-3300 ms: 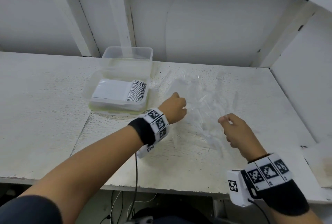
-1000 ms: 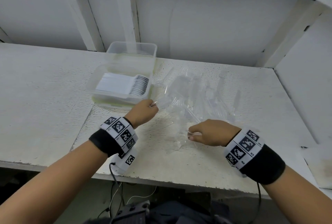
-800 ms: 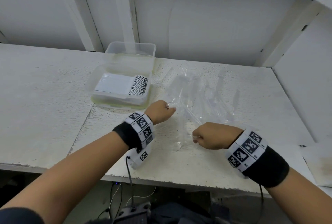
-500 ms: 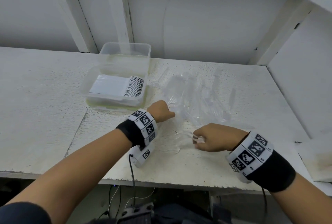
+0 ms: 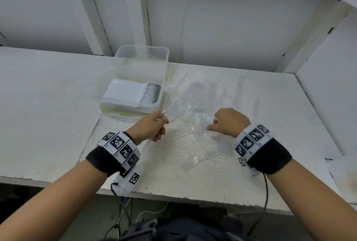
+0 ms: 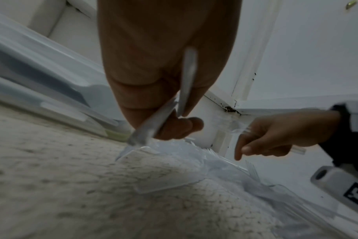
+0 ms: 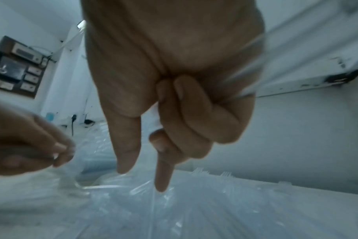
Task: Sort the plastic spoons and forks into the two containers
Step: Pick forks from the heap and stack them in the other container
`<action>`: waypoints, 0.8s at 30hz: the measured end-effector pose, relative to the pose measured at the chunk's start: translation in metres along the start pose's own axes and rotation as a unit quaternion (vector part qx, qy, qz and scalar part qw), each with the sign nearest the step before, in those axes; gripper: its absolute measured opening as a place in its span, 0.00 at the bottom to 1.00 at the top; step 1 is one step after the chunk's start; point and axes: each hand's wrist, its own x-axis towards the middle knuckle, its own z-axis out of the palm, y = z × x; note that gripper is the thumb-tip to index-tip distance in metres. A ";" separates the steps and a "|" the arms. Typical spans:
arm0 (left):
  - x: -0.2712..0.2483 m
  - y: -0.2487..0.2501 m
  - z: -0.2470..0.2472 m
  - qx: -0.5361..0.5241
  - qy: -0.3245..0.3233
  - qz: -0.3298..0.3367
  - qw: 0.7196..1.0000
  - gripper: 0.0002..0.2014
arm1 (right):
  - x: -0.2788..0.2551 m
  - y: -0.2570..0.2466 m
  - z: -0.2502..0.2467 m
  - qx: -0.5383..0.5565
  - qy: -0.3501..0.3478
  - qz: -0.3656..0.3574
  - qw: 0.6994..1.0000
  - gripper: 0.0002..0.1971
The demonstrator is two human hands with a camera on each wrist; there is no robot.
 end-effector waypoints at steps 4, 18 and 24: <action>-0.007 -0.005 -0.001 -0.088 0.002 -0.005 0.996 0.09 | 0.013 -0.012 0.012 -0.059 -0.013 0.009 0.998 0.12; -0.010 0.005 -0.002 -0.299 0.076 -0.021 0.951 0.06 | -0.042 -0.039 -0.056 0.570 0.094 -0.117 0.808 0.11; -0.012 0.015 0.002 -0.368 0.082 0.023 0.926 0.07 | -0.048 -0.055 -0.035 0.718 -0.022 -0.104 0.688 0.16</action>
